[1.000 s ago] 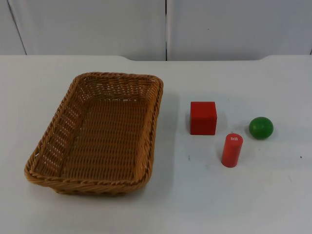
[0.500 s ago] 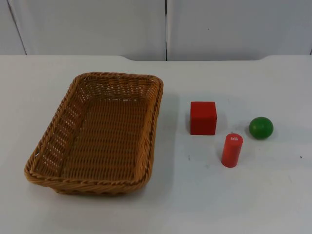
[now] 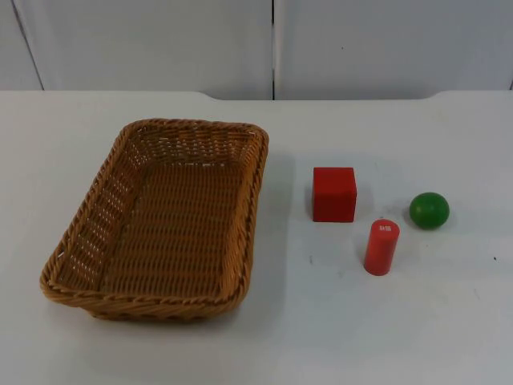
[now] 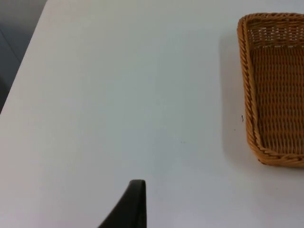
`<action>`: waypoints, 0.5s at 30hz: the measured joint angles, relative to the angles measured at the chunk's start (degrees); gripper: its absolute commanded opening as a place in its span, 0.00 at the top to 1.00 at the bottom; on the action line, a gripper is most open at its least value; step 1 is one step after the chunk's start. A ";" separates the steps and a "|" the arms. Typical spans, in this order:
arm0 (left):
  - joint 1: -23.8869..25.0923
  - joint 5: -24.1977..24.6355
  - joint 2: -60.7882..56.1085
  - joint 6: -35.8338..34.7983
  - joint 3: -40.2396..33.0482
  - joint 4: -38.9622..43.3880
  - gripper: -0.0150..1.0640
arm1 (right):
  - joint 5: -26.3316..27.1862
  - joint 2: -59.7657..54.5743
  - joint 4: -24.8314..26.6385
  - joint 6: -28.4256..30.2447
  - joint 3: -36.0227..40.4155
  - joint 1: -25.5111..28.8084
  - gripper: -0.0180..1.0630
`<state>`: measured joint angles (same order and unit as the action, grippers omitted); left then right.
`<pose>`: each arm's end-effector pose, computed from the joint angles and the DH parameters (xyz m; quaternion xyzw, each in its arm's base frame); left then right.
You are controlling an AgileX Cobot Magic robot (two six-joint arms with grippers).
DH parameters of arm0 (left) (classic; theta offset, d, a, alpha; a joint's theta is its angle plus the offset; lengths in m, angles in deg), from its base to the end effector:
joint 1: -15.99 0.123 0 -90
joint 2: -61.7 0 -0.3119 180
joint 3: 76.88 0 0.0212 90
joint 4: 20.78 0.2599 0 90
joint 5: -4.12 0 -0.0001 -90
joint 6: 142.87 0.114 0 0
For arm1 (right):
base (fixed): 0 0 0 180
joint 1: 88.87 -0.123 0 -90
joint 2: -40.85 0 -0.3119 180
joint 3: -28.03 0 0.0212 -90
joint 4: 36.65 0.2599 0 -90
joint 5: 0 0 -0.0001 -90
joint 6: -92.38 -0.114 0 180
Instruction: Pick up the basket with the left hand and place the object to the left of the red cylinder into the basket with the right hand.
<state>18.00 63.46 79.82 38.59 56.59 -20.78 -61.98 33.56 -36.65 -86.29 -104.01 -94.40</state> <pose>0.0238 0.0008 0.2866 -0.0042 0.8829 0.0142 0.4693 -0.0066 -0.0006 0.2759 -0.0511 0.8522 0.0191 0.5204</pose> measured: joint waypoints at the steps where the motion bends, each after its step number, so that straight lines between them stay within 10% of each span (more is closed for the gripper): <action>1: 0.00 -0.48 0.32 0.00 0.00 0.00 0.01 | 0.00 0.00 0.00 -0.10 0.00 0.00 0.01; 15: 0.00 -4.10 7.70 0.00 4.55 -0.56 0.01 | 0.00 0.00 0.00 -0.23 0.00 0.00 0.01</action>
<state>18.00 59.36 87.51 38.59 61.15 -21.34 -61.98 33.56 -36.65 -86.53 -104.01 -94.40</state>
